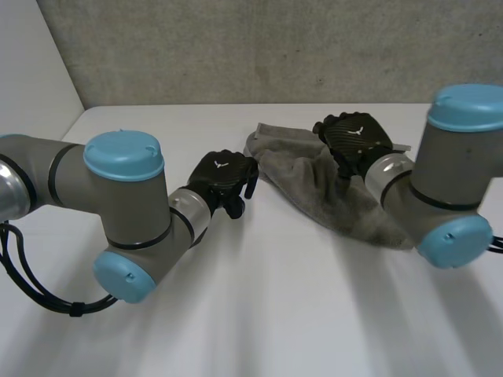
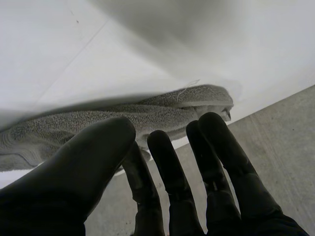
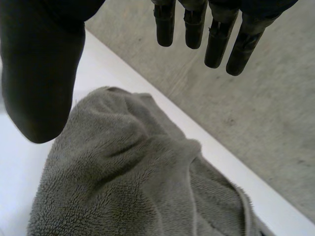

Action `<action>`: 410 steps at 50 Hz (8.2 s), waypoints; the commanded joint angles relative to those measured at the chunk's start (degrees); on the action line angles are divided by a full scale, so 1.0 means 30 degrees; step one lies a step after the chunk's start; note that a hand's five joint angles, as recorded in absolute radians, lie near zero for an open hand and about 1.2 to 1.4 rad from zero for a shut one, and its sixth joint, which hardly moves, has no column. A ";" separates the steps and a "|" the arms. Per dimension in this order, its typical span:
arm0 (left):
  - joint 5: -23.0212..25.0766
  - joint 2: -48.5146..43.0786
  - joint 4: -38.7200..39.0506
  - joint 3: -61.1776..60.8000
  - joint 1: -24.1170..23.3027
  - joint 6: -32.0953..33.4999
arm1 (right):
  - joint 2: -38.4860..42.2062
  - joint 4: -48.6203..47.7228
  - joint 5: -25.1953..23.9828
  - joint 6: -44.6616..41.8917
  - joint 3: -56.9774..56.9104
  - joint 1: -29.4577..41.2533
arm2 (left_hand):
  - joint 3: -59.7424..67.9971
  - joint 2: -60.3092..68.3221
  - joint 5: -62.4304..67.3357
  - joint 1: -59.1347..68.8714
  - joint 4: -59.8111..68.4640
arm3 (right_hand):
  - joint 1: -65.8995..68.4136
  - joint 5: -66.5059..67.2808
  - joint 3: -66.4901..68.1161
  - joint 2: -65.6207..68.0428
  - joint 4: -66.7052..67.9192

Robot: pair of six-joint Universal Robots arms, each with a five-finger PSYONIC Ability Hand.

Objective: Fold the towel.

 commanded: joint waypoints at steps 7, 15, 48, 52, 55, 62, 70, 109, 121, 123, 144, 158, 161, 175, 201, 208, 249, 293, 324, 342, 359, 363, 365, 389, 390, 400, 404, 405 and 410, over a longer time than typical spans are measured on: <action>0.0044 0.0862 0.0376 -0.0578 0.0025 -0.0294 | 0.7507 0.3354 -0.0752 0.0566 -0.8853 -0.0087 | -1.2570 -1.2279 -1.5613 -1.2262 -1.2251 | -0.0773 -0.1167 -0.1127 -0.1249 -0.1328; 0.0044 0.0833 0.0434 -0.0578 0.0435 -0.0294 | 1.0320 0.4819 -0.0723 0.0947 -1.2691 -0.0146 | -1.7841 -1.7549 -2.0884 -1.7533 -1.7522 | 0.1273 0.0879 0.0919 0.0797 0.0718; -0.1098 0.1976 0.0786 -0.0373 0.2513 -0.0323 | 0.0429 0.7104 -0.6049 0.0044 0.0948 0.0467 | -1.8683 -1.8392 -2.1726 -1.8375 -1.8364 | 2.2560 2.2166 2.2206 2.2084 2.2005; -0.1041 0.2064 0.0757 -0.0285 0.2808 -0.0323 | -0.2883 0.7220 -0.6874 -0.1917 0.4583 0.1638 | -1.8515 -1.8223 -2.1558 -1.8207 -1.8196 | 2.2560 2.2166 2.2206 2.2084 2.2005; -0.0981 0.2064 0.0757 -0.0256 0.2896 -0.0323 | -0.3830 0.7280 -0.6904 -0.2774 0.5590 0.1934 | -1.8458 -1.8166 -2.1501 -1.8149 -1.8139 | 2.2560 2.2166 2.2206 2.2084 2.2005; -0.0718 0.1889 0.0639 -0.0198 0.2809 -0.0412 | -0.6845 0.8451 -0.6466 -0.7308 0.8284 0.2435 | -1.7787 -1.7496 -2.0830 -1.7479 -1.7468 | 2.0360 1.9965 2.0006 1.9884 1.9804; 0.0364 0.1712 -0.0119 0.0095 0.2691 -0.0294 | -0.7434 0.6640 -0.3980 -0.6616 0.7702 0.0913 | -1.6608 -1.6316 -1.9651 -1.6300 -1.6289 | 0.4696 0.4301 0.4341 0.4219 0.4140; 0.2885 -0.0308 -0.5454 0.0887 0.3160 0.7118 | -0.1635 0.3121 -0.2775 -0.0840 0.4800 0.1406 | -1.5486 -1.5194 -1.8529 -1.5178 -1.5167 | 0.3516 0.3122 0.3162 0.3040 0.2961; 0.2915 -0.1276 -0.5366 0.0975 0.3189 0.8085 | -0.0491 0.2240 -0.2041 -0.0694 0.5034 0.1846 | -1.4308 -1.4017 -1.7352 -1.4000 -1.3990 | 0.4638 0.4243 0.4284 0.4162 0.4082; 0.2915 -0.1539 -0.5337 0.0887 0.3247 0.8872 | -0.0024 0.2240 -0.2012 -0.0489 0.4888 0.1934 | -1.3694 -1.3403 -1.6738 -1.3386 -1.3376 | 0.7030 0.6636 0.6676 0.6554 0.6475; 0.2886 -0.2213 -0.3990 0.0769 0.3277 0.9286 | -0.1076 -0.0190 0.1211 0.1006 0.5473 0.1495 | -1.0327 -1.0036 -1.3371 -1.0019 -1.0008 | 2.2560 2.2166 2.2206 2.2084 2.2005; 0.2798 -0.3004 -0.3462 0.0945 0.3219 0.9374 | -0.1223 -0.1070 0.2178 0.1006 0.5503 0.0325 | -1.0272 -0.9980 -1.3315 -0.9964 -0.9953 | 2.2560 2.2166 2.2206 2.2084 2.2005; 0.2769 -0.3034 -0.3462 0.1004 0.3219 0.9374 | -0.1223 -0.1070 0.2148 0.1006 0.5473 0.0147 | -1.0103 -0.9812 -1.3147 -0.9795 -0.9784 | 2.2560 2.2166 2.2206 2.2084 2.2005; 0.2681 -0.3093 -0.3374 0.1385 0.3219 0.9169 | -0.1194 -0.1041 0.2002 0.1006 0.5473 0.0030 | -0.2870 -0.2579 -0.5913 -0.2562 -0.2551 | 2.2560 2.2166 2.2206 2.2084 2.2005; 0.2419 -0.3210 -0.2497 0.3808 0.2867 0.9140 | -0.0376 0.2706 0.0947 -0.3674 0.0770 0.0176 | 0.3402 0.3694 0.0359 0.3711 0.3721 | 2.2560 2.2166 2.2206 2.2084 2.2005; -0.0795 -0.3152 -0.2407 0.9660 0.2867 0.8441 | -0.0109 -0.0816 0.0773 -0.4095 -0.4976 0.0118 | 0.3402 0.3694 0.0359 0.3711 0.3721 | 2.2560 2.2166 2.2206 2.2084 2.2005; -0.0542 0.6918 -0.1150 -0.3298 0.3745 0.0907 | -0.2772 0.3527 0.0678 -0.2686 -0.3195 -0.0996 | 0.3402 0.3694 0.0359 0.3711 0.3721 | 2.2560 2.2166 2.2206 2.2084 2.2005; -0.0776 0.5023 0.0786 -0.3683 0.4537 0.0116 | 1.0173 0.5463 0.2148 -0.3975 -2.0015 0.0440 | 0.3402 0.3694 0.0359 0.3711 0.3721 | 0.4695 0.4300 0.4341 0.4219 0.4139; -0.1508 0.4114 0.1782 -0.3332 0.6002 0.0321 | -0.0783 0.1596 0.0894 0.0586 0.2042 0.4393 | 0.3402 0.3694 0.0359 0.3711 0.3721 | -0.0773 -0.1167 -0.1127 -0.1249 -0.1328; -0.1479 0.4085 0.1811 -0.3478 0.6002 0.0350 | 0.2000 -0.1070 -0.0166 0.3349 0.1958 0.6622 | 0.3402 0.3694 0.0359 0.3711 0.3721 | 0.1834 0.1440 0.1480 0.1358 0.1279; -0.1479 0.4056 0.1841 -0.3478 0.6002 0.0350 | 0.3084 -0.1392 0.0859 0.3408 0.1284 0.6710 | 0.3402 0.3694 0.0359 0.3711 0.3721 | 2.2560 2.2166 2.2206 2.2084 2.2005; -0.1479 0.4085 0.1782 -0.3449 0.6002 0.0350 | 0.1041 -0.1656 0.1999 0.3729 0.1313 0.6622 | 0.3402 0.3694 0.0359 0.3711 0.3721 | 2.2560 2.2166 2.2206 2.2084 2.2005; -0.1479 0.4144 0.1753 -0.3449 0.6002 0.0350 | 0.0242 -0.1568 0.2207 0.3730 0.1255 0.6446 | 0.3402 0.3694 0.0359 0.3711 0.3721 | 2.2560 2.2166 2.2206 2.2084 2.2005; -0.1245 0.3529 0.0405 -0.4152 0.3277 0.7118 | -0.0432 0.8949 -0.0488 -0.5703 -0.1411 0.1788 | 0.3402 0.3694 0.0359 0.3711 0.3721 | 2.2560 2.2166 2.2206 2.2084 2.2005; -0.1332 0.3006 0.0318 -0.3775 0.3016 0.8133 | -0.0055 0.8862 -0.0517 -0.5848 -0.2108 0.1701 | 0.3402 0.3694 0.0359 0.3711 0.3721 | 2.2560 2.2166 2.2206 2.2084 2.2005; -0.2827 0.1478 0.0259 0.3699 0.2984 1.0223 | 0.1150 0.0834 0.0478 -0.6494 -0.7593 0.1495 | 0.3402 0.3694 0.0359 0.3711 0.3721 | 2.2560 2.2166 2.2206 2.2084 2.2005; -0.4288 0.1887 0.2126 0.7935 0.3393 0.8124 | -0.0453 -0.7285 0.0596 -0.6378 -0.6195 0.1320 | 0.3402 0.3694 0.0359 0.3711 0.3721 | 2.2560 2.2166 2.2206 2.2084 2.2005; -0.4292 0.1888 0.2133 0.7947 0.3394 0.8114 | -0.0461 -0.7310 0.0596 -0.6377 -0.6187 0.1319 | 0.3402 0.3694 0.0359 0.3711 0.3721 | 2.2560 2.2166 2.2206 2.2084 2.2005; -0.4293 0.3233 0.2693 0.9940 0.3804 0.4253 | -0.2598 -1.0481 0.0596 -0.6201 -0.4050 0.0880 | 0.3402 0.3694 0.0359 0.3711 0.3721 | 2.2560 2.2166 2.2206 2.2084 2.2005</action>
